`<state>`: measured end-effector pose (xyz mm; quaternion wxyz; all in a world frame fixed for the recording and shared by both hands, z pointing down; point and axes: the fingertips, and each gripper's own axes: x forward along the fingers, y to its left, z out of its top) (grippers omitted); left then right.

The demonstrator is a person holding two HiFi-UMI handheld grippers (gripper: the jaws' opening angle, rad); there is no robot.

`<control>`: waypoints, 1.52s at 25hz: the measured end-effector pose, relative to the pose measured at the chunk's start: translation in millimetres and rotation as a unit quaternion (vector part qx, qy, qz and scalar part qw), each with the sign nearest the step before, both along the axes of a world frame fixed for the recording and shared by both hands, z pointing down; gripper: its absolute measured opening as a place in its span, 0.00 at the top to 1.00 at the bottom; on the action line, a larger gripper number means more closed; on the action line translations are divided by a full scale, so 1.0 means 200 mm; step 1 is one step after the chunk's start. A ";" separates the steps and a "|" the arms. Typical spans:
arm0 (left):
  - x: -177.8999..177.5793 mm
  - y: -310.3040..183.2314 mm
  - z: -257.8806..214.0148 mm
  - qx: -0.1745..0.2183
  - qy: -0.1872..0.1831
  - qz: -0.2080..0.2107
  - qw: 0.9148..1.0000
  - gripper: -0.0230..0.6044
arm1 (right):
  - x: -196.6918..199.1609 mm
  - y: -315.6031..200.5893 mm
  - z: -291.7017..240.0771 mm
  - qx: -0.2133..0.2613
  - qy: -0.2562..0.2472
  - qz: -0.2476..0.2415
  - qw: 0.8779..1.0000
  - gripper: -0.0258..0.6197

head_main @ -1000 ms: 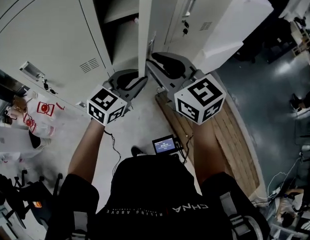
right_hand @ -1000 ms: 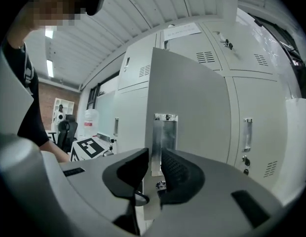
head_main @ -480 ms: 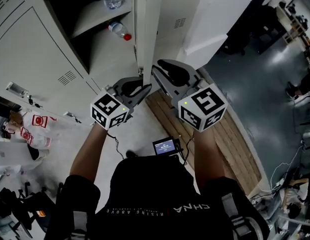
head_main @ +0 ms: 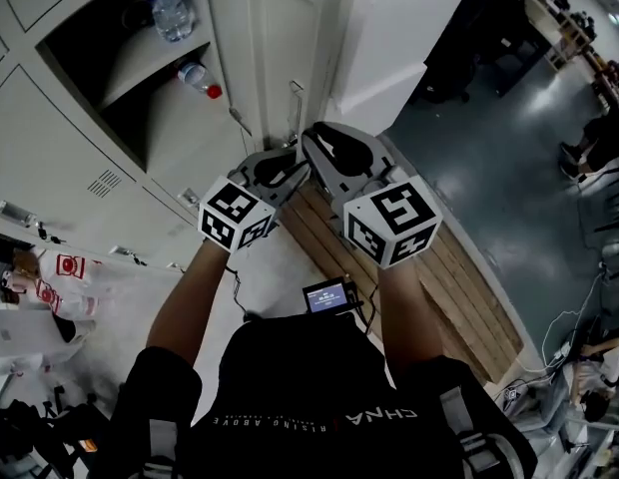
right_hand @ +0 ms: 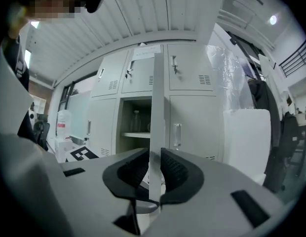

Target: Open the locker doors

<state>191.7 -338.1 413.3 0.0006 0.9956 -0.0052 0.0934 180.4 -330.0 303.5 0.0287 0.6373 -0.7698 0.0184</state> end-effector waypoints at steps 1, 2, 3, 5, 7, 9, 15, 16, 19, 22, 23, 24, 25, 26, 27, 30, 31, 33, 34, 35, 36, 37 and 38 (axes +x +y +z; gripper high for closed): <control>0.03 0.00 0.00 0.002 -0.002 0.000 1.000 0.85 | 0.03 -0.01 0.00 0.000 0.000 0.014 1.000 0.82; 0.06 0.00 0.00 0.004 -0.003 -0.001 1.000 0.85 | 0.06 -0.01 0.00 0.001 -0.002 0.027 1.000 0.82; 0.10 -0.01 0.00 0.006 -0.005 0.000 1.000 0.85 | 0.09 -0.01 0.00 0.002 -0.004 0.040 0.999 0.82; 0.15 -0.01 0.01 0.005 -0.007 0.000 1.000 0.86 | 0.15 -0.01 0.00 0.004 -0.003 0.062 0.998 0.82; 0.20 -0.02 0.01 -0.004 -0.009 -0.002 1.000 0.87 | 0.18 -0.02 0.00 0.004 0.001 0.078 0.997 0.82; 0.25 -0.03 0.01 -0.010 -0.010 -0.003 1.000 0.87 | 0.22 -0.04 0.01 -0.001 0.008 0.092 0.996 0.82; 0.30 -0.05 0.00 -0.007 -0.011 -0.001 1.000 0.87 | 0.31 -0.07 0.02 -0.008 0.003 0.125 0.992 0.87; 0.30 -0.05 0.00 -0.005 -0.010 -0.002 1.000 0.87 | 0.32 -0.08 0.01 -0.009 0.001 0.126 0.992 0.87; 0.27 -0.05 -0.02 0.008 -0.010 -0.006 1.000 0.87 | 0.34 -0.09 0.01 -0.010 -0.001 0.131 0.991 0.87; 0.24 -0.03 -0.04 0.018 -0.006 -0.006 1.000 0.87 | 0.36 -0.09 0.02 -0.012 0.003 0.135 0.991 0.87; 0.23 -0.03 -0.05 0.021 -0.005 -0.007 1.000 0.87 | 0.37 -0.10 0.02 -0.012 0.005 0.136 0.991 0.87; 0.23 -0.03 -0.05 0.021 -0.004 -0.007 1.000 0.87 | 0.37 -0.10 0.02 -0.013 0.006 0.137 0.991 0.87; 0.23 -0.03 -0.06 0.020 -0.004 -0.007 1.000 0.87 | 0.38 -0.10 0.02 -0.014 0.008 0.138 0.990 0.87; 0.23 -0.03 -0.05 0.019 -0.005 -0.007 1.000 0.87 | 0.38 -0.10 0.02 -0.016 0.009 0.139 0.990 0.88; 0.24 -0.04 -0.05 0.020 -0.007 -0.006 1.000 0.87 | 0.38 -0.09 0.02 -0.017 0.010 0.141 0.990 0.88; 0.27 -0.05 -0.02 0.020 -0.015 -0.004 1.000 0.87 | 0.38 -0.07 0.03 -0.016 0.009 0.140 0.990 0.88; 0.28 -0.06 -0.01 0.018 -0.017 -0.004 1.000 0.87 | 0.38 -0.07 0.03 -0.015 0.007 0.137 0.990 0.88; 0.30 -0.06 0.00 0.016 -0.020 -0.004 1.000 0.87 | 0.37 -0.05 0.02 -0.016 0.006 0.130 0.991 0.88; 0.30 -0.05 0.00 0.016 -0.021 -0.005 1.000 0.87 | 0.36 -0.05 0.02 -0.016 0.006 0.126 0.992 0.88; 0.31 -0.05 0.00 0.015 -0.021 -0.006 1.000 0.87 | 0.36 -0.04 0.02 -0.017 0.007 0.123 0.992 0.89; 0.31 -0.05 0.00 0.015 -0.021 -0.006 1.000 0.87 | 0.35 -0.04 0.02 -0.018 0.007 0.119 0.993 0.89; 0.31 -0.04 0.00 0.015 -0.021 -0.006 1.000 0.87 | 0.35 -0.04 0.02 -0.019 0.007 0.116 0.993 0.90; 0.30 -0.04 0.00 0.014 -0.020 -0.007 1.000 0.87 | 0.34 -0.04 0.02 -0.020 0.007 0.112 0.993 0.90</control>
